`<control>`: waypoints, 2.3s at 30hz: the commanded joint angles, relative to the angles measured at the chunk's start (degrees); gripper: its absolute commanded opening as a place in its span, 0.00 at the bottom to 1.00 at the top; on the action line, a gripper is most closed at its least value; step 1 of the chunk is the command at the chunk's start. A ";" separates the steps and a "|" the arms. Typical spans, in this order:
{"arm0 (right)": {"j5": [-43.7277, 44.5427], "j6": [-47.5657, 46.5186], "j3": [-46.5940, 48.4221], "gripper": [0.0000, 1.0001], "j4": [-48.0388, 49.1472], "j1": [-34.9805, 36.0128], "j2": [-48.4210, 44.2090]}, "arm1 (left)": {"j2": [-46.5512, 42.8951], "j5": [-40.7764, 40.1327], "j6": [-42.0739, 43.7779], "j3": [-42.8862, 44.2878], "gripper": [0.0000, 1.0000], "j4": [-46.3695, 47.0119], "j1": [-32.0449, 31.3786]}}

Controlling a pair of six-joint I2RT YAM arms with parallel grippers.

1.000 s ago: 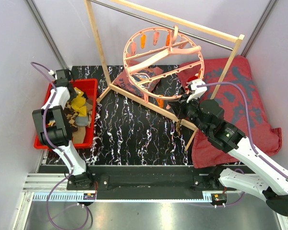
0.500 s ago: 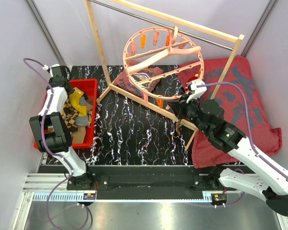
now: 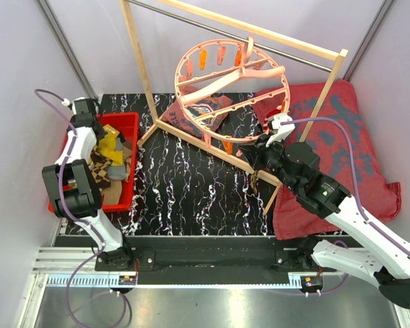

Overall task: Clip the socks to the hanger
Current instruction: Pick up the sock from the bin, then clamp the sock onto the hanger.

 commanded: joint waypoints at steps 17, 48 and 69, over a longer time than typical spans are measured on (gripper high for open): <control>0.41 -2.06 0.32 0.00 2.42 0.45 -0.61 | -29.16 -1.22 3.55 6.17 0.00 0.30 -1.25; 1.64 1.19 1.55 0.00 2.16 0.45 -0.53 | -52.29 8.74 0.65 -23.16 0.00 22.94 -60.39; 1.20 4.80 2.43 0.00 -0.65 0.36 -0.79 | -27.06 -16.59 8.47 -32.58 0.00 59.19 -79.65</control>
